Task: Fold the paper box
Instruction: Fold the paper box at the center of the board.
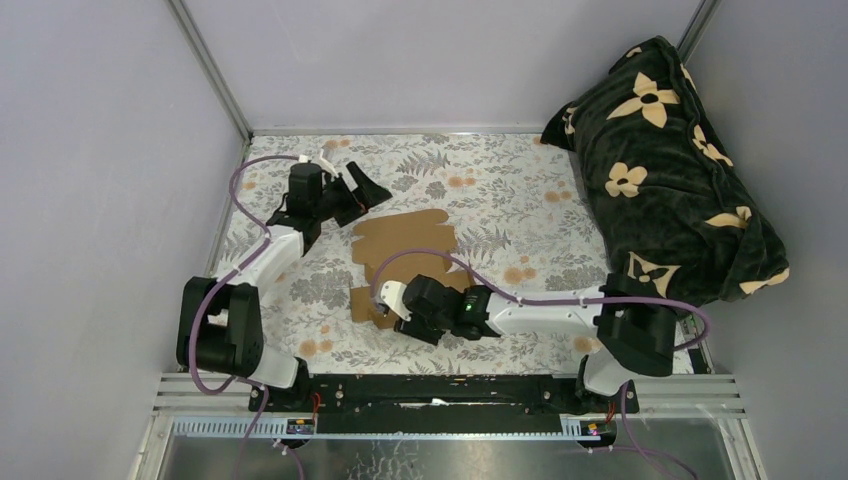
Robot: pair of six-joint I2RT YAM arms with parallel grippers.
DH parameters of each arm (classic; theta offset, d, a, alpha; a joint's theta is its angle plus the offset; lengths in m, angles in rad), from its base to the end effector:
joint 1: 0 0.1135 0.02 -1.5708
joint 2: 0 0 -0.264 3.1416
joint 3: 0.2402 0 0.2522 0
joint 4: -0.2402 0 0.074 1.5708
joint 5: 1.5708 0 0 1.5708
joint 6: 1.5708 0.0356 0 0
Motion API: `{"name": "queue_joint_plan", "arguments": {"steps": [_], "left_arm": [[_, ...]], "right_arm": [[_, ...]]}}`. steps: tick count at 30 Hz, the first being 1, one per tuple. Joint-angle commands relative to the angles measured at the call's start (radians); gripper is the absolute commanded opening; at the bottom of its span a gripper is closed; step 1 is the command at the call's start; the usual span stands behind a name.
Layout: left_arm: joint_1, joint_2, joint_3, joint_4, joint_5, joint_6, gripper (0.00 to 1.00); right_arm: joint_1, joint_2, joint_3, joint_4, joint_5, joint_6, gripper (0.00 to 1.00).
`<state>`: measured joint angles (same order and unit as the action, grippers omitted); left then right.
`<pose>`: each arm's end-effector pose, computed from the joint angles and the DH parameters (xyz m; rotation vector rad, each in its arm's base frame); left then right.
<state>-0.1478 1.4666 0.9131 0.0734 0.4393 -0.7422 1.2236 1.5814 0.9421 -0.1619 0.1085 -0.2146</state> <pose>0.3209 -0.0631 0.2493 -0.3485 2.1250 -0.9873 0.1164 0.3102 0.2009 -1.5377 1.8364 0.3549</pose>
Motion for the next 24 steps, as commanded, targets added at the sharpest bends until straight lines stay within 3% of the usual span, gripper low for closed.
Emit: {"name": "queue_joint_plan", "arguments": {"steps": [1,4,9,14,24], "left_arm": [[0.043,-0.042,-0.020,-0.026,-0.003,-0.012,0.99],[0.060,-0.057,-0.030,-0.028,0.012,-0.017,0.99],[0.071,-0.066,-0.042,-0.031,0.032,-0.019,0.99],[0.074,-0.075,-0.046,-0.034,0.042,-0.020,0.99],[0.081,-0.112,-0.040,-0.072,0.058,-0.002,0.99]], "right_arm": [[0.022,0.049,0.062,0.041,-0.026,-0.041,0.56],[0.024,0.082,0.071,0.054,-0.027,-0.044,0.53],[0.024,0.141,0.107,0.057,0.040,-0.039,0.34],[0.018,0.190,0.152,0.033,0.048,-0.026,0.21],[-0.040,0.133,0.261,-0.070,0.012,0.078,0.12]]}}
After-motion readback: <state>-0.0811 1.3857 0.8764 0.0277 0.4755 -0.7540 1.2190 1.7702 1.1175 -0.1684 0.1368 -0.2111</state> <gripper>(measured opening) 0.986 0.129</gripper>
